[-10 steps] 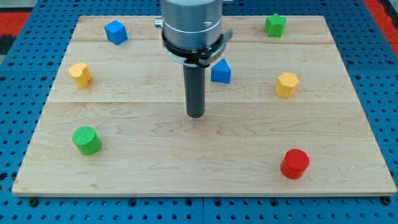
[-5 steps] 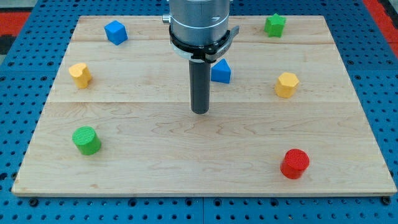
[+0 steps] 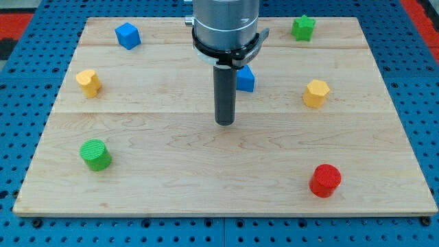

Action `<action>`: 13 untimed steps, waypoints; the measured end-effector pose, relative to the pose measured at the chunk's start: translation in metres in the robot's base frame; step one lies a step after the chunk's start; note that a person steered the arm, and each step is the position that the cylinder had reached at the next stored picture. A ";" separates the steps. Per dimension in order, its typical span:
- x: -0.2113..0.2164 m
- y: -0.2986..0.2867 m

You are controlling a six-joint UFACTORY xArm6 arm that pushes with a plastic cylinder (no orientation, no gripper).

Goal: Move the blue triangle towards the bottom center of the board

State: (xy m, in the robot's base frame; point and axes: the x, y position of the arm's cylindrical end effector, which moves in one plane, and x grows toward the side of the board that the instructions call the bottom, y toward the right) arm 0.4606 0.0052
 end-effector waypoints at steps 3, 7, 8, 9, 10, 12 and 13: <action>-0.015 0.017; -0.019 0.041; -0.019 0.052; -0.019 0.067; -0.019 0.072; -0.024 0.080; -0.064 0.106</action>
State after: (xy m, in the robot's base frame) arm 0.3963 0.1110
